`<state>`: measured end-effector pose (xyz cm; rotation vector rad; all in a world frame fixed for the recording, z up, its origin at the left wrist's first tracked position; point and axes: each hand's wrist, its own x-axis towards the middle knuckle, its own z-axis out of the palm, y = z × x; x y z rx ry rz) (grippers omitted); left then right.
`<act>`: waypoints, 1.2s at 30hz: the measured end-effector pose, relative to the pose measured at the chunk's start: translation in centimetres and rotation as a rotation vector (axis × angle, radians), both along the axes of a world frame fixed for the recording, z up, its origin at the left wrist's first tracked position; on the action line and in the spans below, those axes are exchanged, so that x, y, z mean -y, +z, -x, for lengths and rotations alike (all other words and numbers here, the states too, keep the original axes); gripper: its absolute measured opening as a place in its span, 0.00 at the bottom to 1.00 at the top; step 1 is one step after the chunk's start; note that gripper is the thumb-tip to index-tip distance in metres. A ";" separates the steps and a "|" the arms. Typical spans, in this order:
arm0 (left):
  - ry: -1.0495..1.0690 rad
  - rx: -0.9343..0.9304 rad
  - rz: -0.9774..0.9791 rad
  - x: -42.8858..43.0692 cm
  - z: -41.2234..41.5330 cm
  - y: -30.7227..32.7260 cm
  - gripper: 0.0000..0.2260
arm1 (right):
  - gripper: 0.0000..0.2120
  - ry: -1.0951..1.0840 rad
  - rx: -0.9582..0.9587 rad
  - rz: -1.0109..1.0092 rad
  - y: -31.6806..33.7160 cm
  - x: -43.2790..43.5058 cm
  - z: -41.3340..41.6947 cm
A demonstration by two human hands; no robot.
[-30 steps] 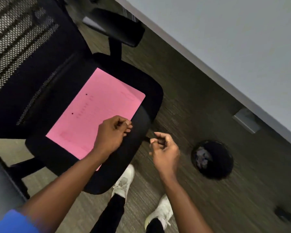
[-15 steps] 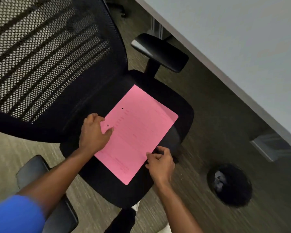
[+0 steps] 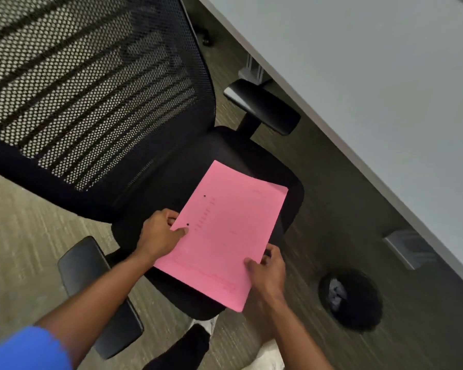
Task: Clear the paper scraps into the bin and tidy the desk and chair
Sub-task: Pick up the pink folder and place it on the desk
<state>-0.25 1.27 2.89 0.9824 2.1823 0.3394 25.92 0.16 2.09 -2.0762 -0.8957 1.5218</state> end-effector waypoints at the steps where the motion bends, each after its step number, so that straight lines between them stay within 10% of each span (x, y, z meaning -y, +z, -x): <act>1: 0.023 0.016 0.000 0.7 -0.4 0.6 0.16 | 0.17 0.015 -0.004 -0.012 0.8 0.4 -0.6; 36: 0.011 0.336 -0.355 9.3 -27.7 28.7 0.15 | 0.26 0.124 0.025 -0.343 27.7 10.3 -30.8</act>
